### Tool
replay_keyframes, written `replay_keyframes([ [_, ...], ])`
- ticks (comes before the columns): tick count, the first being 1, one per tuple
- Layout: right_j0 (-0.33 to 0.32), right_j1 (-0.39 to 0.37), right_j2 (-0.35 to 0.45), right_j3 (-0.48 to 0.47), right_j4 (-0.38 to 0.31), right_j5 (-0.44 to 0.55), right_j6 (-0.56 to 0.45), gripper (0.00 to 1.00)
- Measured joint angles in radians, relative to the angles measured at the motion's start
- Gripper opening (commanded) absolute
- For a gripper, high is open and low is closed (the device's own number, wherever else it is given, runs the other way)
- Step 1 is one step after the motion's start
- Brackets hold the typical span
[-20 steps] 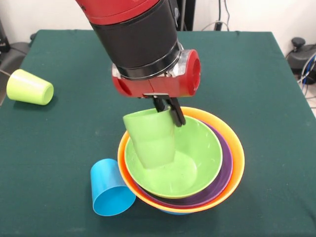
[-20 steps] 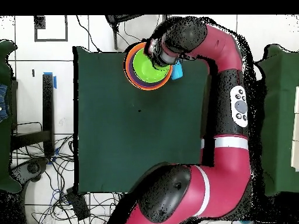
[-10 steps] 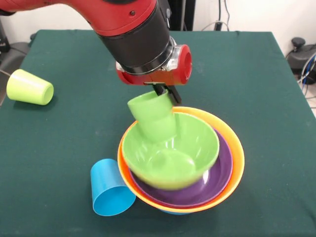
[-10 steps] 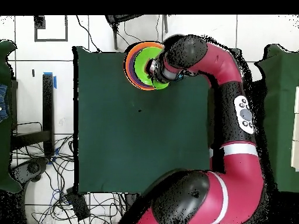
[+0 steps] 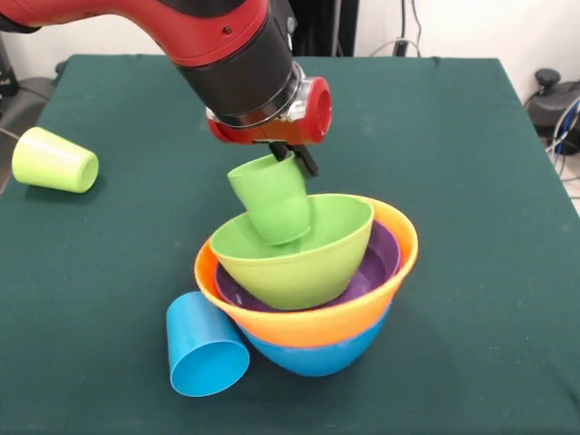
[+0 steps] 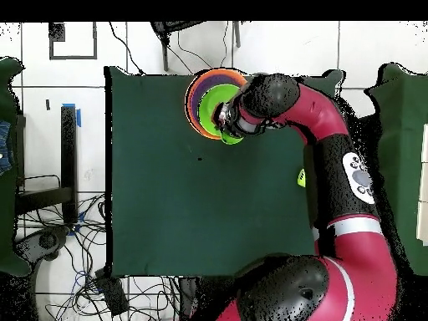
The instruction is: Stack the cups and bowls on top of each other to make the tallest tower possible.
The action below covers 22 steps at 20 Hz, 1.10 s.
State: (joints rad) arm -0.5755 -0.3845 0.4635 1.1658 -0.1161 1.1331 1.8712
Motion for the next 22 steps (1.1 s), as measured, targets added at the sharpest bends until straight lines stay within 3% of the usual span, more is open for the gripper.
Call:
replay_keyframes([
  [6, -0.011, 0.005, 0.011, 0.016, -0.033, -0.043, 0.000, 0.00],
  [22, -0.011, 0.006, 0.087, 0.030, -0.085, -0.049, 0.000, 0.00],
])
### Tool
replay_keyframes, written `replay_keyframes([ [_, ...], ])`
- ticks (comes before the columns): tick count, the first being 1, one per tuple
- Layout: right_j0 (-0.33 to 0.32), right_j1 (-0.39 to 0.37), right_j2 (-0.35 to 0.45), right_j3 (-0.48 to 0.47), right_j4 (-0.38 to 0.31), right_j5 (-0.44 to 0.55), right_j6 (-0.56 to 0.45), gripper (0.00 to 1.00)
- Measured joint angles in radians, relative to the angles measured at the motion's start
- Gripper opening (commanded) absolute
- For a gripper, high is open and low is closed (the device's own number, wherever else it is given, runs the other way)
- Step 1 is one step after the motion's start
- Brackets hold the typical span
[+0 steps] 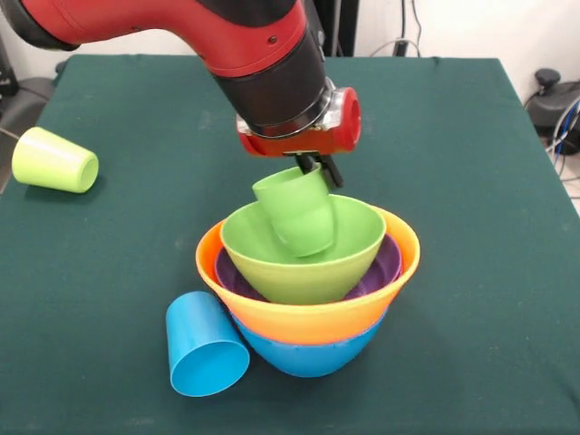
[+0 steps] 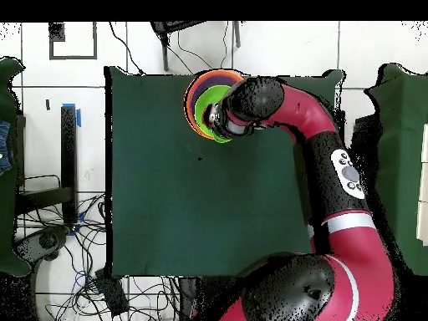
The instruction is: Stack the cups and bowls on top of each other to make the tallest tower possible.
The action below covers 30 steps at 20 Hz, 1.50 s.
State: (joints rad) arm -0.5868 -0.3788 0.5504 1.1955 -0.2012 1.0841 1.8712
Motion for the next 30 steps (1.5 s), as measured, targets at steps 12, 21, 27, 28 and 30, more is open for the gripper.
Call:
replay_keyframes([
  [12, 0.028, -0.003, 0.024, -0.046, -0.021, 0.000, 0.000, 0.00],
  [21, 0.038, -0.003, 0.023, -0.092, -0.028, 0.000, 0.000, 1.00],
  [27, 0.038, -0.003, 0.023, -0.094, -0.032, 0.000, 0.000, 1.00],
  [28, 0.038, -0.003, 0.023, -0.094, -0.033, 0.000, 0.000, 1.00],
  [30, 0.038, -0.003, 0.023, -0.094, -0.034, 0.000, 0.000, 1.00],
])
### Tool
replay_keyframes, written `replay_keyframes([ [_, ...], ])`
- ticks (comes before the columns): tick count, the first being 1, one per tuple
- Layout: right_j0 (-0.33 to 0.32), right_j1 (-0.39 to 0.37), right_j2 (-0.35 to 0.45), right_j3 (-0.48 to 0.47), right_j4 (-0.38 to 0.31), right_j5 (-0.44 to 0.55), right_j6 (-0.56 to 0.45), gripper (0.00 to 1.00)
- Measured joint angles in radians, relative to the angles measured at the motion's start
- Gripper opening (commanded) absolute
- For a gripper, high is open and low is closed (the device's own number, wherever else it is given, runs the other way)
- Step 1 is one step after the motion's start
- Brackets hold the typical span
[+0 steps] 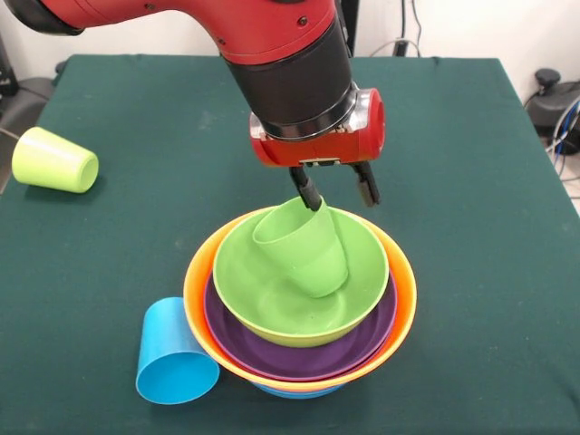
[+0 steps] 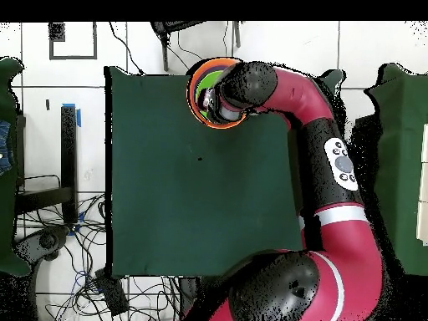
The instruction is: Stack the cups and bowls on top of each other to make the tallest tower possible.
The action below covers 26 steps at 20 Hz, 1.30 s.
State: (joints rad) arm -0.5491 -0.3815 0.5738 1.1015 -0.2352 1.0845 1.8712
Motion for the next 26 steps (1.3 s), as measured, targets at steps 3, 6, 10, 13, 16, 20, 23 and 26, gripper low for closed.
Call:
replay_keyframes([
  [3, 0.000, 0.000, 0.000, 0.000, -0.010, 0.000, 0.000, 1.00],
  [6, 0.000, 0.000, 0.000, 0.000, -0.020, 0.000, 0.000, 1.00],
  [10, 0.000, -0.007, 0.000, 0.000, -0.022, 0.004, 0.000, 1.00],
  [13, 0.000, -0.037, 0.000, 0.001, -0.023, 0.031, 0.000, 1.00],
  [16, 0.000, -0.076, 0.000, 0.001, -0.023, 0.074, 0.000, 1.00],
  [20, 0.000, -0.147, 0.000, -0.008, -0.023, 0.181, 0.000, 1.00],
  [23, 0.000, -0.184, 0.001, -0.032, -0.023, 0.260, 0.000, 1.00],
  [26, -0.007, -0.211, 0.009, -0.067, -0.023, 0.332, -0.006, 1.00],
])
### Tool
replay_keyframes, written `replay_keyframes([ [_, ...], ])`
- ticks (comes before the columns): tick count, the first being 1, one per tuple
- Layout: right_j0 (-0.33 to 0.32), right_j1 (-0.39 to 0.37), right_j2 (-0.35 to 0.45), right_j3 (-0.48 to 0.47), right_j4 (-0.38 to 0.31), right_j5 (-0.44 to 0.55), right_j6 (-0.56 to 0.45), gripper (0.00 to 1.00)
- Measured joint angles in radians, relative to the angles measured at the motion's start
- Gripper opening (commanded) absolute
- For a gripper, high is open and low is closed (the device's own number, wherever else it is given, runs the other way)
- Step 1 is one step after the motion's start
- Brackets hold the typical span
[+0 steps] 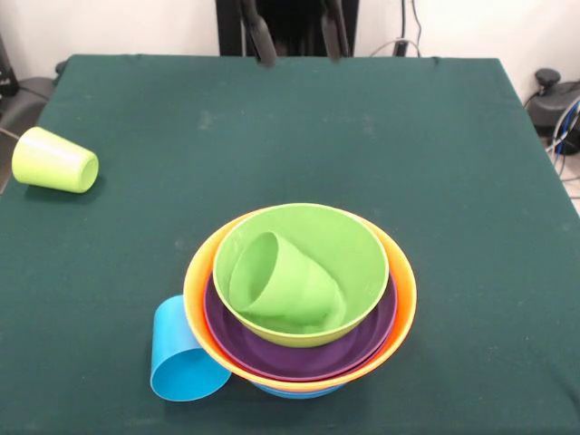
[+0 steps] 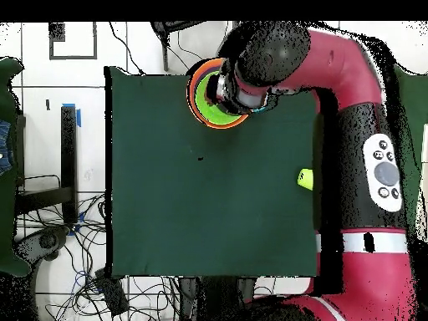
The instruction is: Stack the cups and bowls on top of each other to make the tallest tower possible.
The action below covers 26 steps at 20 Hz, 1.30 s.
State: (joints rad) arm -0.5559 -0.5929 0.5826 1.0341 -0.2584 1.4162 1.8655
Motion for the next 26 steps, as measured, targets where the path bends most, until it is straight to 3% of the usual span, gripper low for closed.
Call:
replay_keyframes([
  [4, -0.024, -0.010, 0.020, -0.058, -0.003, 0.060, -0.038, 1.00],
  [12, -0.113, 0.024, 0.064, -0.156, -0.030, 0.075, -0.228, 1.00],
  [21, -0.190, 0.118, 0.077, -0.257, -0.102, 0.075, -0.559, 1.00],
  [26, -0.191, 0.192, 0.081, -0.312, -0.104, 0.075, -0.635, 1.00],
])
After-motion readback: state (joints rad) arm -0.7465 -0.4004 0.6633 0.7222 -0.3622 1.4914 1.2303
